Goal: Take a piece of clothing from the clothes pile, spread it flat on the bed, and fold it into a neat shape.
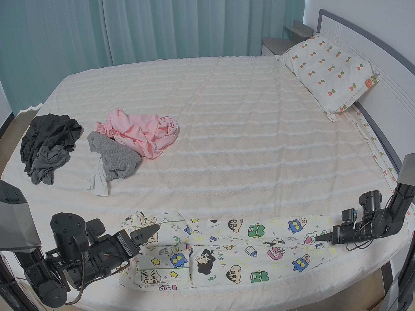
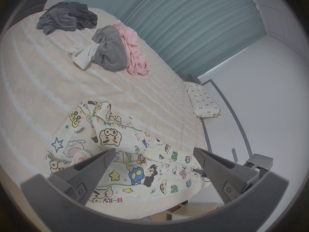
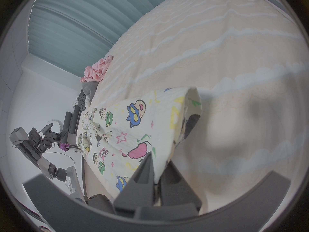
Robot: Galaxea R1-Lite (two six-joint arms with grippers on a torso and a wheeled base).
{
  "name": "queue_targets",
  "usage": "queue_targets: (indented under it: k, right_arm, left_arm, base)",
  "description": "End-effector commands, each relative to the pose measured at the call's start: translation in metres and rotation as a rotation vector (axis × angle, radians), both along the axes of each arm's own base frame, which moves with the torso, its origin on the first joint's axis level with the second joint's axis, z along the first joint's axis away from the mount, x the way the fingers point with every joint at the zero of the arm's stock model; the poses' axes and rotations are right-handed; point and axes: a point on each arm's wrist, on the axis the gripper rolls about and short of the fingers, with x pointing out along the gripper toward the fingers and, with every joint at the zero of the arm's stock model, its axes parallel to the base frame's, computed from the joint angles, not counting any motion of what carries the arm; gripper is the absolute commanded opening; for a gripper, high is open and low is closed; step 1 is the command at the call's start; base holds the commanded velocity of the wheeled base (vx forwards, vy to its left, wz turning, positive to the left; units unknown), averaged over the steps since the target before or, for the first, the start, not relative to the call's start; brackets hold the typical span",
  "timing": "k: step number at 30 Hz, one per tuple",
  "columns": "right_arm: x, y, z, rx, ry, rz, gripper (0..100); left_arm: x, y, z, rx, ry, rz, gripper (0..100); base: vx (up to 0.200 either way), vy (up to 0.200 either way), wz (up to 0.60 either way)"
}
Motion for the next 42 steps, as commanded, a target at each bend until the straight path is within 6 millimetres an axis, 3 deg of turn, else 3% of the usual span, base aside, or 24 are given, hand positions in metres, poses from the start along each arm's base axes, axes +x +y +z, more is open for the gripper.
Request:
queue_targets:
  k: [1,5,18,24,34,39,42]
  right_arm:
    - [-0.004,-0.009,0.011,0.011,-0.033,-0.024,0]
    - [-0.009,-0.028,0.019,0.046,-0.063,-0.070,0]
    - [-0.014,-0.061,0.023,0.050,-0.096,-0.178,0]
    - [-0.016,-0.097,0.034,0.048,-0.162,-0.275,0]
    - [-0.024,-0.139,0.052,0.070,-0.236,-0.362,0]
    - [-0.031,-0.176,0.072,0.141,-0.265,-0.407,0]
    - [-0.033,-0.187,0.082,0.188,-0.252,-0.417,0]
  left_arm:
    - [-0.003,0.002,-0.002,0.008,0.016,0.000,100]
    - [-0.003,0.002,-0.002,0.008,0.016,0.000,100]
    - [-0.003,0.002,-0.004,0.013,0.024,0.003,100]
    - [-0.002,0.003,-0.003,0.010,0.017,0.012,100]
    - [-0.001,0.004,-0.003,0.014,0.013,0.029,100]
    - [-0.001,0.004,-0.003,0.014,0.013,0.031,100]
    - [-0.001,0.004,-0.004,0.015,0.016,0.029,100]
  base:
    - [0.000,0.000,0.00]
    - [0.000,0.000,0.00]
    - [0.000,0.000,0.00]
    - [0.000,0.000,0.00]
    - [0.000,0.000,0.00]
    - [0.000,0.000,0.00]
    - [0.000,0.000,0.00]
